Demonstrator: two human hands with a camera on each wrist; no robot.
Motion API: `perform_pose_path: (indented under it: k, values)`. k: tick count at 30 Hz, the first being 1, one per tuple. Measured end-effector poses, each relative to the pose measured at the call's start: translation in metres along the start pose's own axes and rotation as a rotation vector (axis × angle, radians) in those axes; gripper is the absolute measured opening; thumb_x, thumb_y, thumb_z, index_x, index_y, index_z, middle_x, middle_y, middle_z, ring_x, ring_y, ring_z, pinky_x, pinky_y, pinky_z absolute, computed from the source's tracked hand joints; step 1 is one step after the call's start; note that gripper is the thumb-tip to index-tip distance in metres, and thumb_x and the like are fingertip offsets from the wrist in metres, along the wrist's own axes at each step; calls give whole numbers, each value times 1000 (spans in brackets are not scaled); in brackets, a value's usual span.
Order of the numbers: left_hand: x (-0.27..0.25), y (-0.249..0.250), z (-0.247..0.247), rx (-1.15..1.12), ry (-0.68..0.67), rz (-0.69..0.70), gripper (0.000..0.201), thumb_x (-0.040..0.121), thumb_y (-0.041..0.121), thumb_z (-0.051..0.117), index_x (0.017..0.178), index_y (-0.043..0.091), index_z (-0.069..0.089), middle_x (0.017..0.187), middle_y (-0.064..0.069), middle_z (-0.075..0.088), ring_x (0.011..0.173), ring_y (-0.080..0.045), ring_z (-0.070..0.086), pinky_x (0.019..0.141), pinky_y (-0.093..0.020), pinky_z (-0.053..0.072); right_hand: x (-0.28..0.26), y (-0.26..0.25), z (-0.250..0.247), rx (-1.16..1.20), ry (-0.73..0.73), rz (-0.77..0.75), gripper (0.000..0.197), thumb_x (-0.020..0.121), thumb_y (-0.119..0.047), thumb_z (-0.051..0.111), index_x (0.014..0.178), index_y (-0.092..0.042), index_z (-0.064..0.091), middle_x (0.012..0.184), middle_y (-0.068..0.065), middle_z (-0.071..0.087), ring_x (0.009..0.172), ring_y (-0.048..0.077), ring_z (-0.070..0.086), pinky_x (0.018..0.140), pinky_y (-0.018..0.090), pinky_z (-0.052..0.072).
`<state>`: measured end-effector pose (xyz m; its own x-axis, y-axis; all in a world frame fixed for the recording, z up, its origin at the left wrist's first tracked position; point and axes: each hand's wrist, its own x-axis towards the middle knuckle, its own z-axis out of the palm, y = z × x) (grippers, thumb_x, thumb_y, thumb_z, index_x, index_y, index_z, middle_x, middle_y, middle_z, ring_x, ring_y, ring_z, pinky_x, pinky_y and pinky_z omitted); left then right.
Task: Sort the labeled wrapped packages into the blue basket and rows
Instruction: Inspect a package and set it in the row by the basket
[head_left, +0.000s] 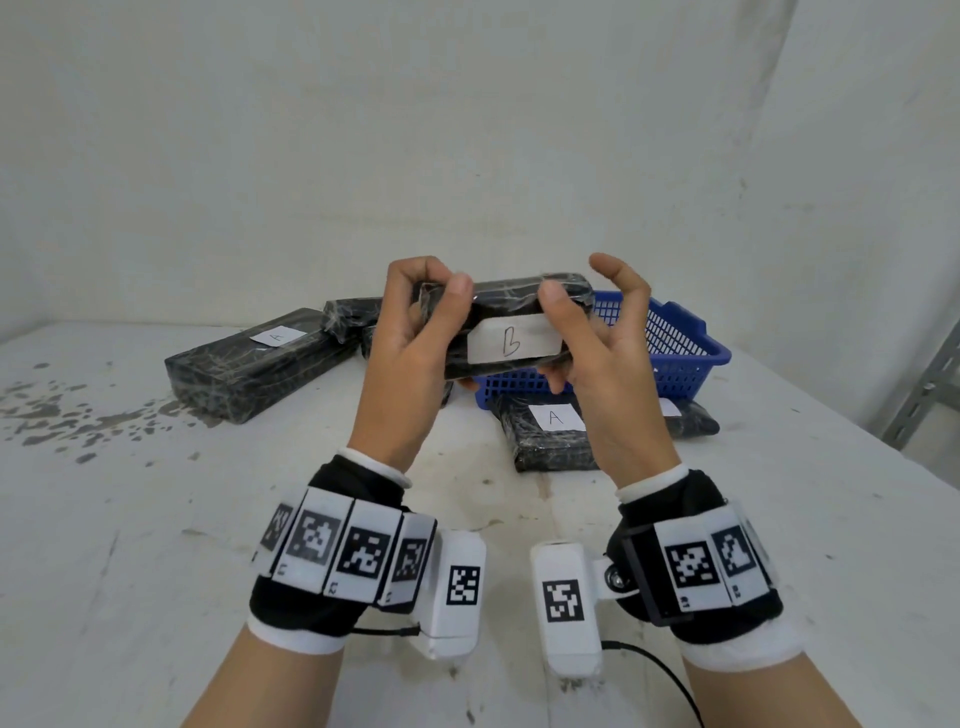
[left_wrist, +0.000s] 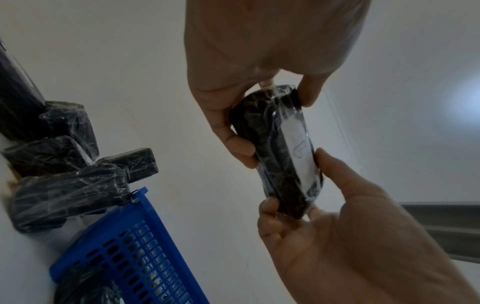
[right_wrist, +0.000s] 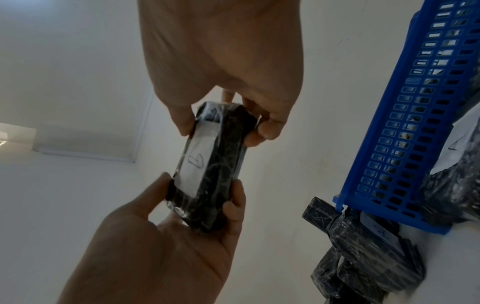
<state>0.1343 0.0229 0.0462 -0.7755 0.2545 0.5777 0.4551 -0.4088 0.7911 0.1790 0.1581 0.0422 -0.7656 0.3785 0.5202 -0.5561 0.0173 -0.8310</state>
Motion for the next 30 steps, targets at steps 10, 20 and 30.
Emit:
perform_pose_path:
  k: [10, 20, 30]
  values:
    - [8, -7, -7, 25, 83, -120, 29, 83, 39, 62, 94, 12, 61, 99, -5, 70, 99, -22, 67, 99, -55, 48, 8, 1, -8, -28, 34, 95, 16, 97, -28, 62, 108, -16, 64, 89, -1, 70, 60, 18, 59, 55, 26, 47]
    - [5, -2, -1, 30, 51, -184, 46, 101, 32, 46, 127, -6, 50, 85, 15, 70, 87, -3, 67, 93, -40, 52, 4, 2, -5, -58, 27, 49, 10, 97, -26, 62, 88, -21, 65, 74, -13, 66, 59, 14, 54, 52, 21, 43]
    - [2, -9, -4, 102, 14, -168, 24, 92, 32, 64, 108, 17, 54, 104, 7, 73, 98, -6, 68, 86, -24, 52, -1, 6, -2, -114, -3, -27, 12, 91, -26, 70, 93, -16, 66, 77, -5, 64, 61, 4, 55, 55, 11, 42]
